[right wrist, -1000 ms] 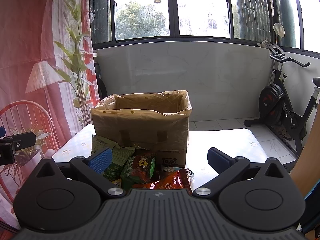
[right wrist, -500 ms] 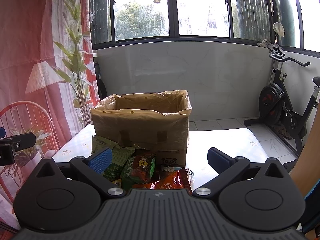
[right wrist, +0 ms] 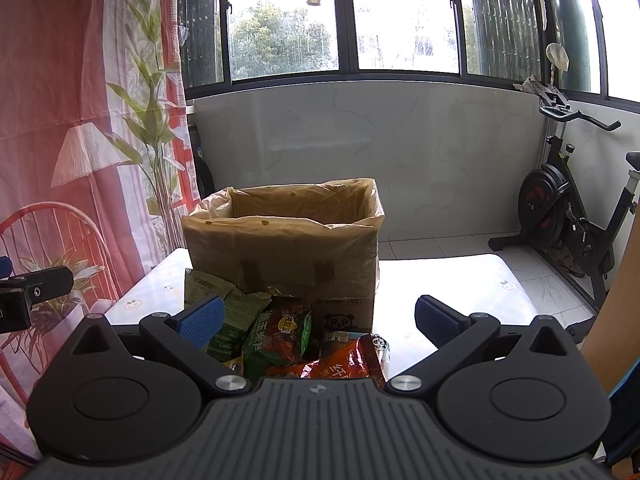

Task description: Organize snacks

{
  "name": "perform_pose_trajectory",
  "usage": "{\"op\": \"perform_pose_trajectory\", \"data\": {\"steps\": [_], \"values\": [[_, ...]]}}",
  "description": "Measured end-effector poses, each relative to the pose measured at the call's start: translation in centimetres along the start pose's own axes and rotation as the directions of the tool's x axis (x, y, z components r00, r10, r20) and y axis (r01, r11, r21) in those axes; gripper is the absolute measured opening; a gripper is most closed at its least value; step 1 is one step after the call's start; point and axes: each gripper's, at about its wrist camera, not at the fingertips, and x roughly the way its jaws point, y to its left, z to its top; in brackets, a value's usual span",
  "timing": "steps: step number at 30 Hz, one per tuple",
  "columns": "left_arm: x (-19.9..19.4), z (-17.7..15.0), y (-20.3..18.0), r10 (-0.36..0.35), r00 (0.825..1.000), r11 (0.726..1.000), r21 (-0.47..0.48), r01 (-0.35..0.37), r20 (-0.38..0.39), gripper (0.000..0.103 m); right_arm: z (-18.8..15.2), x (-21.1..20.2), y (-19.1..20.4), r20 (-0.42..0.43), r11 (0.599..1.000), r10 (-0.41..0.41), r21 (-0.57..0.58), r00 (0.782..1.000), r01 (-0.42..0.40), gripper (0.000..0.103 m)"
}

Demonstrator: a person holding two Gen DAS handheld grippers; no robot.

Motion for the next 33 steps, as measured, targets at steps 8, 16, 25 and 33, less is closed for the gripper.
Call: {"op": "perform_pose_trajectory", "data": {"steps": [8,16,25,33], "values": [[0.0,0.0,0.0,-0.001,1.000,1.000,0.000,0.001,0.000,0.103,0.0,0.0,0.0,0.000,1.000,0.000,0.000,1.000,0.000,0.103],[0.0,0.0,0.0,0.000,1.000,1.000,-0.001,0.000,0.000,0.103,0.0,0.0,0.0,0.000,1.000,0.000,0.001,1.000,0.000,0.103],[0.1,-0.4,-0.2,0.011,1.000,1.000,-0.005,-0.011,-0.003,0.103,-0.1,0.0,0.0,-0.001,1.000,0.000,0.002,1.000,0.000,0.103],[0.2,-0.8,0.0,0.086,0.996,0.996,0.000,-0.086,0.035,0.103,-1.1,0.6,-0.6,0.017,0.999,0.013,0.043,1.000,-0.014,0.103]]}}
